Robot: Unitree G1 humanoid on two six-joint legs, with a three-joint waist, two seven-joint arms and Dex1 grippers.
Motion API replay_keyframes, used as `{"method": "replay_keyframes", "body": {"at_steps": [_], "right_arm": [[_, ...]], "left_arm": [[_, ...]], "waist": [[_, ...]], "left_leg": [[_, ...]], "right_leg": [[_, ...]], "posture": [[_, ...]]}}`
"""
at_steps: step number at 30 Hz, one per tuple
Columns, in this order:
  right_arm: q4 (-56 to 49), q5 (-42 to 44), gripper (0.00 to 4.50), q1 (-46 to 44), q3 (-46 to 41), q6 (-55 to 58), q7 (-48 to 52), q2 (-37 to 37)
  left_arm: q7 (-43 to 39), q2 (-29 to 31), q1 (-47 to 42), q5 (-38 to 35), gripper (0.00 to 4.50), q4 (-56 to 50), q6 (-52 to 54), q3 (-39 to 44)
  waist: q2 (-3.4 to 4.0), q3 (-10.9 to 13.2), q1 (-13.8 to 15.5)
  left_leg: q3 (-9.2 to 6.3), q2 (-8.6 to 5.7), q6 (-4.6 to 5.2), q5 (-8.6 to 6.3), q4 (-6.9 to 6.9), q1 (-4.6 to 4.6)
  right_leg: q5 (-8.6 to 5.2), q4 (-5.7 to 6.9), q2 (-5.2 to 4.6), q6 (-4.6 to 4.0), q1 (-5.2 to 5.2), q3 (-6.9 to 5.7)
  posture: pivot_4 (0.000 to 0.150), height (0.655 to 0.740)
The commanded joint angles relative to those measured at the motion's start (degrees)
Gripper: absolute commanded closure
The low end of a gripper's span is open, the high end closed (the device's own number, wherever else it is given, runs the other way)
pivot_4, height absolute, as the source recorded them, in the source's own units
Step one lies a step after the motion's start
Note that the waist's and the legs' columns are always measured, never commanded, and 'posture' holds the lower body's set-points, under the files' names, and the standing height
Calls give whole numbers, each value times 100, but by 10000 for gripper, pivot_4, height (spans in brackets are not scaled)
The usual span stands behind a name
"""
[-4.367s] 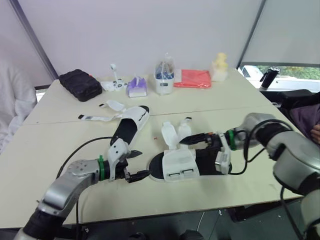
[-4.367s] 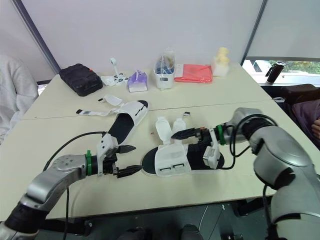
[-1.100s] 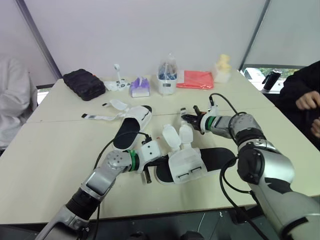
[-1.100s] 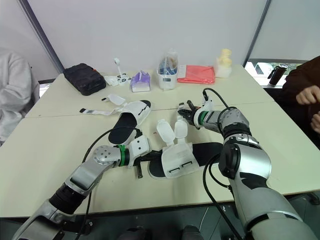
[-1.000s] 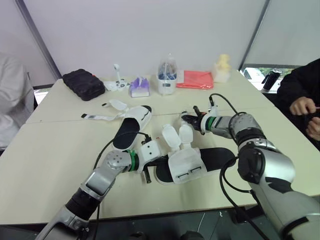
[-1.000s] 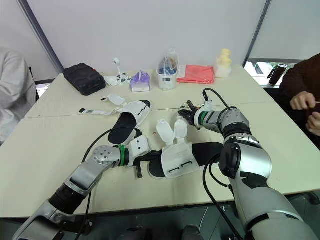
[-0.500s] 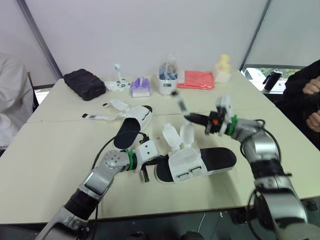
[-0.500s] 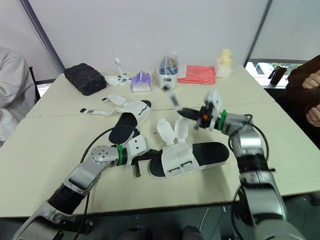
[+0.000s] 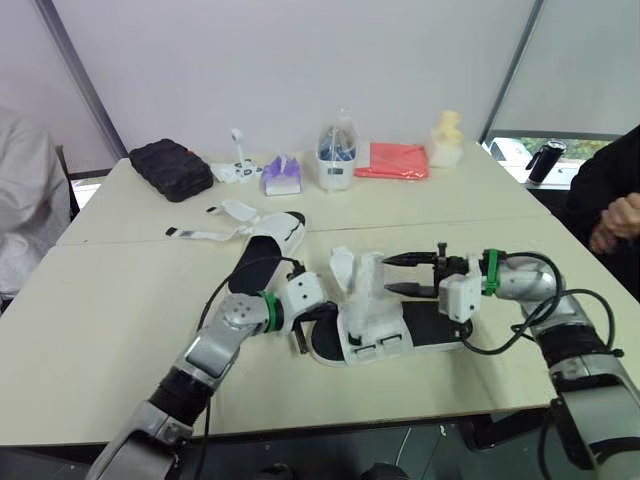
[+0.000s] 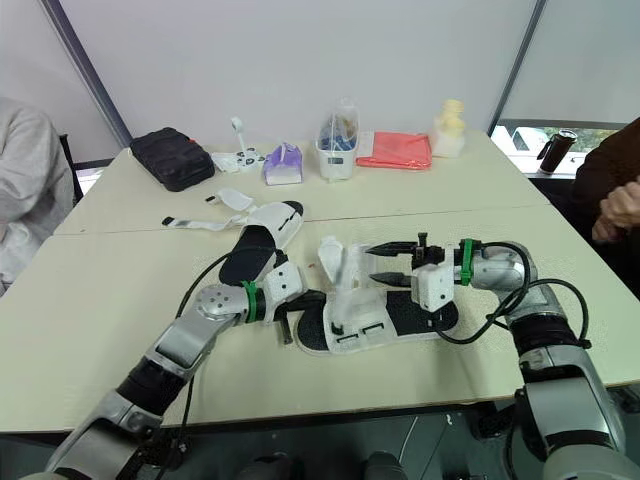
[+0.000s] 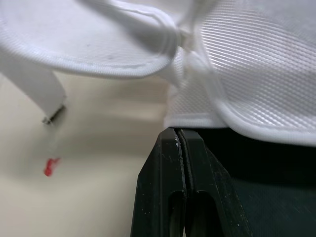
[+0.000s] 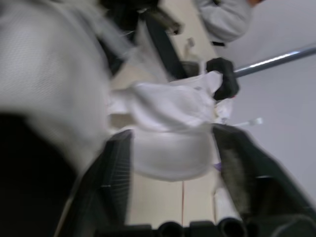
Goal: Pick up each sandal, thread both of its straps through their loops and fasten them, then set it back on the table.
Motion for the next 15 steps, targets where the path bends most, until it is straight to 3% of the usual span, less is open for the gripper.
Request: {"method": "replay_keyframes", "body": {"at_steps": [1, 4, 7, 12, 15], "right_arm": [[283, -430, 705, -180, -5, -436, -634, -179], [329, -308, 705, -184, -45, 346, -865, -235], [-200, 936, 705, -93, -373, 2305, -425, -132], [-2916, 3493, 705, 499, -855, 8010, 157, -565], [-4873, 5830, 705, 997, -981, 11775, -129, -1225]], "left_arm": [[28, -58, -171, 69, 45000, 270, -256, 121], [11, -112, -257, 93, 45000, 450, -440, 125], [15, -152, -420, 217, 45000, 766, -788, 90], [-258, -189, -516, 166, 45000, 902, -925, 71], [-506, -90, -290, 0, 45000, 460, -589, 99]], "waist": [[0, 0, -12], [0, 0, -15], [-2, 1, -7], [-1, 1, 35], [5, -1, 73]], "left_leg": [[0, 0, -3, 2, -1, 0], [-1, 1, -10, 6, -2, 0], [-1, 2, -11, 7, -1, 0], [-12, 2, 5, -3, 2, -12], [-17, 2, 16, -9, -3, -20]], "right_leg": [[0, 1, 0, 0, -1, 0], [0, 1, 1, 0, -1, 1], [0, 1, 1, 0, -1, 2], [0, -9, -3, -1, 1, 1], [0, -19, -8, -1, -6, -1]], "posture": [[1500, 7400], [1500, 7400], [1500, 7400], [1500, 7400], [1500, 7400]]}}
